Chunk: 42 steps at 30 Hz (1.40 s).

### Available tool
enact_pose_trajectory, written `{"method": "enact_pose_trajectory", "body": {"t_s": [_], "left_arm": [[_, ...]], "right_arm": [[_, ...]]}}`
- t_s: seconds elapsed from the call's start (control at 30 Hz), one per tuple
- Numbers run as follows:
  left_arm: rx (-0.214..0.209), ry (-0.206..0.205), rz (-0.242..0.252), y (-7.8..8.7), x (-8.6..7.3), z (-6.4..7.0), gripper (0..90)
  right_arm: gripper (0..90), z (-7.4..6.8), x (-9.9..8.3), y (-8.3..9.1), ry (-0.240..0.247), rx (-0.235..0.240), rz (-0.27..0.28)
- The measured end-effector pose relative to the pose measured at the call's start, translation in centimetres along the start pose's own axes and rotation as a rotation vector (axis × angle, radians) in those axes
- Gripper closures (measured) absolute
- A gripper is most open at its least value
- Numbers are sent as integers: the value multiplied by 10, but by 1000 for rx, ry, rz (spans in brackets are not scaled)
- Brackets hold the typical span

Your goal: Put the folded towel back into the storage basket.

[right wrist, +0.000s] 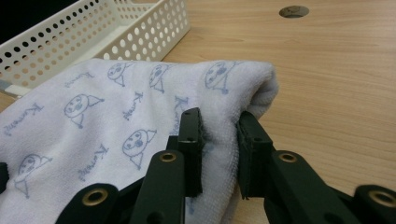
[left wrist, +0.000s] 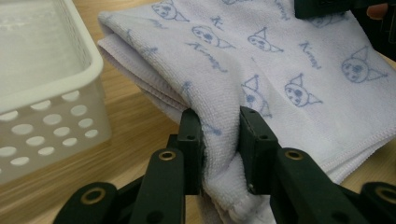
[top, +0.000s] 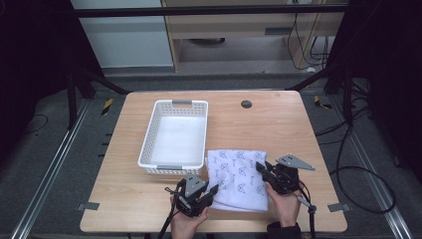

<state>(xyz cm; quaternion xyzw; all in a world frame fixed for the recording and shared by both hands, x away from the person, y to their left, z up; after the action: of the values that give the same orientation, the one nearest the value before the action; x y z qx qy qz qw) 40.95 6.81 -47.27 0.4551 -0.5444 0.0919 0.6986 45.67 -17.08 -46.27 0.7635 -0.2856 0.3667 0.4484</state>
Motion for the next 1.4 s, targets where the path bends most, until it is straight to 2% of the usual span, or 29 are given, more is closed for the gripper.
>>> {"method": "enact_pose_trajectory", "body": {"t_s": [0.5, 1.03, 1.4], "left_arm": [[28, -54, 31, 18, 24, -2, 715], [53, -54, 78, 39, 42, -15, 716], [91, -59, 108, 55, 56, -29, 717]], "right_arm": [[745, -11, 16, 14, 16, 10, 65], [745, -33, 39, 19, 50, 25, 113], [746, -53, 58, 18, 72, 36, 150]]}}
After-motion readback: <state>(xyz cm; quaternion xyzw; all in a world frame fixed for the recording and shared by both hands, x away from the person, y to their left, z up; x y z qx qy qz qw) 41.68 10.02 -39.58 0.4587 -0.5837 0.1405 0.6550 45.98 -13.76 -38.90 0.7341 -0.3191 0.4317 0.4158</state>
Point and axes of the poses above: each handheld gripper's, and its own axes: y roughly backward along the jaws, x roughly out of its top, z roughly to its right, the point moved 4 cm from there along -y, roughly forward along the jaws, and after that the axes turned 9 degrees about -y, right-handed, at the moved point
